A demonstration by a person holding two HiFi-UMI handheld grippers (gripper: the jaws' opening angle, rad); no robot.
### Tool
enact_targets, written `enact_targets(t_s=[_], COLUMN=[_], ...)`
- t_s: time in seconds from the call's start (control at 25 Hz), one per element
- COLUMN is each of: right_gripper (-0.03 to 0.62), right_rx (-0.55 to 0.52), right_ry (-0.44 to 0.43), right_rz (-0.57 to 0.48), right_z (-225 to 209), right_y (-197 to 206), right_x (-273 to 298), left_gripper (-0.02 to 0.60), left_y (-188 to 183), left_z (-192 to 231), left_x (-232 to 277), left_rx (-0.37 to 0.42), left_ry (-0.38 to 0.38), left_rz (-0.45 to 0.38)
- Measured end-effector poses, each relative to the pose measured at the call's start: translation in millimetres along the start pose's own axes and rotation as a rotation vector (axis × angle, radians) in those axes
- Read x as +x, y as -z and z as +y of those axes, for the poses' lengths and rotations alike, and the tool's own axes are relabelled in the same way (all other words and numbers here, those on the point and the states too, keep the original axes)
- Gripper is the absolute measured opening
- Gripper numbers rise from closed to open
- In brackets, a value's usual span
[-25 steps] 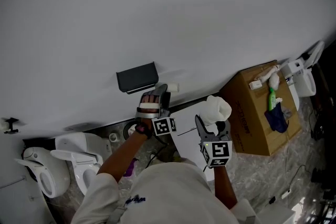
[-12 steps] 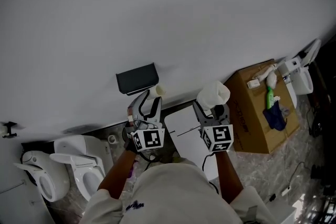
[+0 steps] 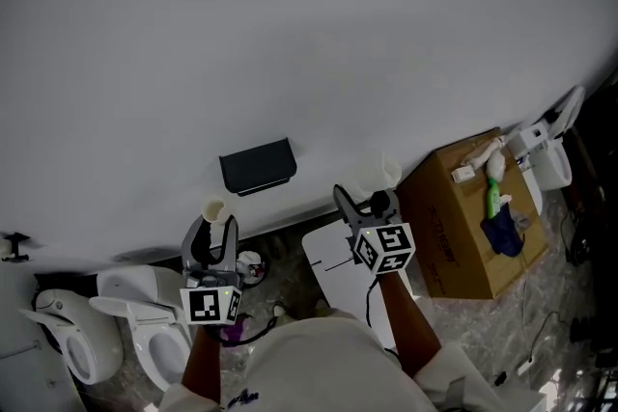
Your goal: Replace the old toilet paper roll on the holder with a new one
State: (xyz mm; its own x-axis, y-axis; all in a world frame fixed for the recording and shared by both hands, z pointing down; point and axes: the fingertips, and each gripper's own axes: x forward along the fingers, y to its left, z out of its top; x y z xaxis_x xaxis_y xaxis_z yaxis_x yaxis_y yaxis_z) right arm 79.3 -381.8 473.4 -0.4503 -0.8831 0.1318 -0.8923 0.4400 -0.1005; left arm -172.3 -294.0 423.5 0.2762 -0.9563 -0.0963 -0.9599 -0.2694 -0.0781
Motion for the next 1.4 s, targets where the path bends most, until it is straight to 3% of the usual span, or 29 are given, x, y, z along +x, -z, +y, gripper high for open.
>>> enact_targets(t_s=[0.16, 0.52, 0.64, 0.88, 1.4], right_gripper=[0.318, 0.314, 0.314, 0.313, 0.313], right_rx=[0.205, 0.993, 1.166, 1.297, 1.278], right_ry=[-0.015, -0.03, -0.003, 0.026, 0.007], right_rz=[-0.008, -0.001, -0.027, -0.053, -0.002], right_z=[1.3, -10.4, -10.6, 2.8, 30.2], right_y=[11.8, 79.9, 98.9, 125.7, 134.5], right_x=[23.8, 84.0, 95.2, 111.0, 130.7], left_gripper=[0.17, 0.172, 0.172, 0.172, 0.172], left_y=[-2.0, 8.3, 6.3, 11.9, 26.4], left_z=[27.7, 30.6, 28.0, 29.6, 44.1], left_x=[-13.4, -12.0, -7.0, -8.9, -22.8], left_rx=[-0.005, 0.003, 0.011, 0.009, -0.009], left_ry=[-0.051, -0.054, -0.051, -0.037, -0.065], left_rz=[-0.001, 0.032, 0.034, 0.052, 0.097])
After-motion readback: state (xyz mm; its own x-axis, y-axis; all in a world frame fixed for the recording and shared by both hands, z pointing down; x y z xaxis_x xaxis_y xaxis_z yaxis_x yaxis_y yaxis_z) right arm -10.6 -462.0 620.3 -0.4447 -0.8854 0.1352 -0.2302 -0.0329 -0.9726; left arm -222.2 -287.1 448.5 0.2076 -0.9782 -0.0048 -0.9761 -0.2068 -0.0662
